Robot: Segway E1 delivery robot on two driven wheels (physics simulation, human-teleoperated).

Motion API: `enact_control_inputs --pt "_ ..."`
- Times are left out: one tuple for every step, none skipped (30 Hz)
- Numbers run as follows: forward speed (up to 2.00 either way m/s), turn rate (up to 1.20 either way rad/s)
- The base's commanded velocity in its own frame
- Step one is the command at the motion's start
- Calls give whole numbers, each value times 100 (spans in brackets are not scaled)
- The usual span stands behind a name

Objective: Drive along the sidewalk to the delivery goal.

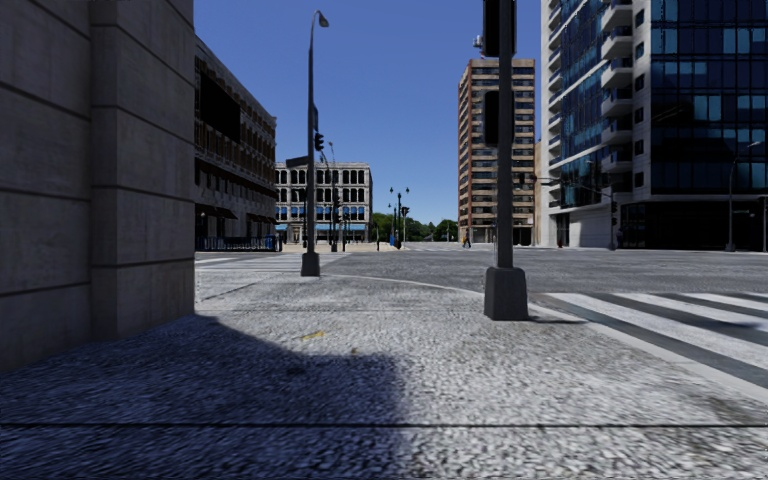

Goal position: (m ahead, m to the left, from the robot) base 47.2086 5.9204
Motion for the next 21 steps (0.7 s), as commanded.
enact_control_inputs --pt "179 0" --pt "179 0" --pt "179 0" --pt "179 0" --pt "179 0" --pt "179 0" --pt "179 0" --pt "179 0" --pt "179 0" --pt "179 0" --pt "179 0" --pt "179 0" --pt "179 0" --pt "179 0" --pt "179 0" --pt "179 0" --pt "179 0" --pt "179 0" --pt "179 0" --pt "179 0" --pt "179 0"
